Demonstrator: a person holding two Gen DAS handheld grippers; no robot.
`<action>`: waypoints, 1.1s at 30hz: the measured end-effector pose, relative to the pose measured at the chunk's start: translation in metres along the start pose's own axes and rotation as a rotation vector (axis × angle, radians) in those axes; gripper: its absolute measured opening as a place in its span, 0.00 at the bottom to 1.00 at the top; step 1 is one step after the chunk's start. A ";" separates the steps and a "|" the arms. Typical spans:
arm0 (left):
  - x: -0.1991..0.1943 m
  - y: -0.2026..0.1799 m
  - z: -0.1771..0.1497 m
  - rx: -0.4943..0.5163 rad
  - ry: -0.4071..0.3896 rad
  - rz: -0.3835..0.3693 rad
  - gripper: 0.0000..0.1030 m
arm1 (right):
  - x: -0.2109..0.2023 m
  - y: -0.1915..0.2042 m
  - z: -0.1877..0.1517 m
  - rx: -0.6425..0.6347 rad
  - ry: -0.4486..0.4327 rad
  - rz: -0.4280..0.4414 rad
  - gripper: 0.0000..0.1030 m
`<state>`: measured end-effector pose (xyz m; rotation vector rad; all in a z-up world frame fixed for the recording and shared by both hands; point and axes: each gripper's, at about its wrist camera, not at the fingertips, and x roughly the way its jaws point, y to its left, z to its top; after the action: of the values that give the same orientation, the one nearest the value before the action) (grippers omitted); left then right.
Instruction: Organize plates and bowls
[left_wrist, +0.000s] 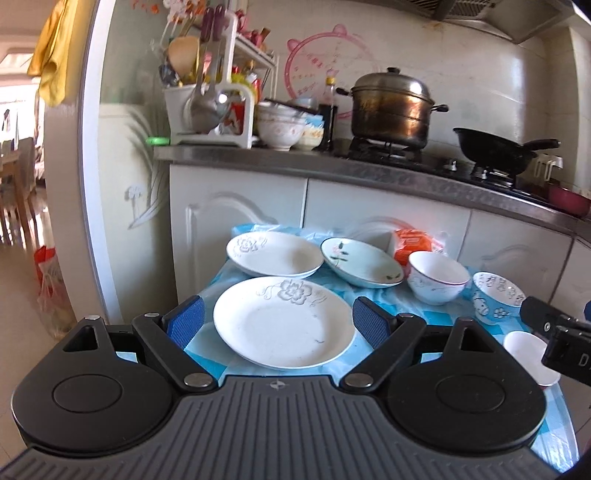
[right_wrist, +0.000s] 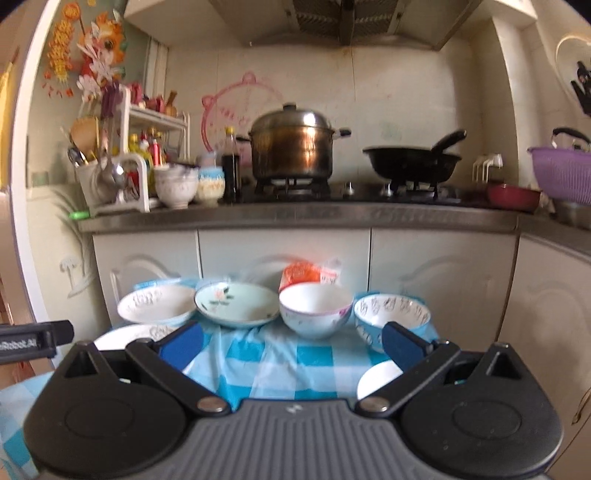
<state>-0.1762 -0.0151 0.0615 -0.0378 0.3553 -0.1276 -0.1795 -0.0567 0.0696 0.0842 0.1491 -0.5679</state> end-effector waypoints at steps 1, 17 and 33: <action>-0.008 -0.001 -0.001 0.005 -0.005 -0.004 1.00 | -0.005 -0.002 0.001 -0.004 -0.009 0.000 0.99; -0.053 -0.018 0.018 0.080 -0.043 -0.060 1.00 | -0.065 -0.013 0.006 0.007 -0.098 0.016 0.99; -0.044 -0.011 0.015 0.128 0.032 -0.116 1.00 | -0.071 -0.026 -0.018 0.080 -0.100 0.021 0.99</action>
<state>-0.2130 -0.0201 0.0913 0.0704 0.3762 -0.2654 -0.2543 -0.0387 0.0622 0.1346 0.0279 -0.5563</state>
